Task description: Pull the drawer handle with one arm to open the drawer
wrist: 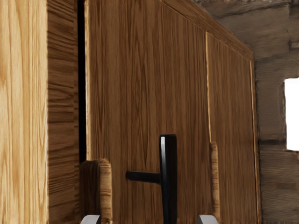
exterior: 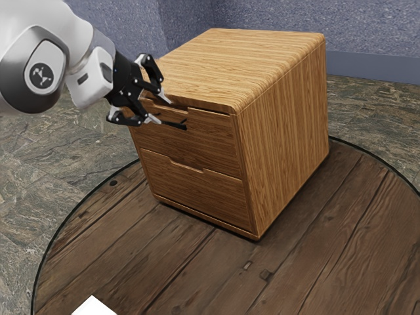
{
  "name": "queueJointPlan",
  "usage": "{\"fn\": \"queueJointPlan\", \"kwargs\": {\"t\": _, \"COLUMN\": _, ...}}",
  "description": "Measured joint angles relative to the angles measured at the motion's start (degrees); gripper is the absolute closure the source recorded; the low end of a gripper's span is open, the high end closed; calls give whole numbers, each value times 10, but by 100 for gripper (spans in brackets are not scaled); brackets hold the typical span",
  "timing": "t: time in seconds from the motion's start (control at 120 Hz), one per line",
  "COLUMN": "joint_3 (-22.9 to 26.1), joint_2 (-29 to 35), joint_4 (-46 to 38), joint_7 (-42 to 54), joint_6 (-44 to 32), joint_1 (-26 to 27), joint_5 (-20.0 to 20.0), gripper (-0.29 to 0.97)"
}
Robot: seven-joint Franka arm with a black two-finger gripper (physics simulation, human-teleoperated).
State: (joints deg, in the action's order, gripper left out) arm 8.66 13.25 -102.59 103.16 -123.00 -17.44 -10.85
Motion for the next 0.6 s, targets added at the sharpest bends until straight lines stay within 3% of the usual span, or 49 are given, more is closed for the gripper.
{"fn": "queueJointPlan", "kwargs": {"t": 0.417, "joint_3": -6, "joint_2": -39, "joint_4": -10, "joint_7": 24, "joint_6": -16, "joint_1": 1, "joint_5": -1, "gripper": 51}}
{"fn": "queueJointPlan", "kwargs": {"t": 0.6, "joint_3": -13, "joint_2": -39, "joint_4": -10, "joint_7": 27, "joint_6": -20, "joint_1": -1, "joint_5": -4, "gripper": 67}}
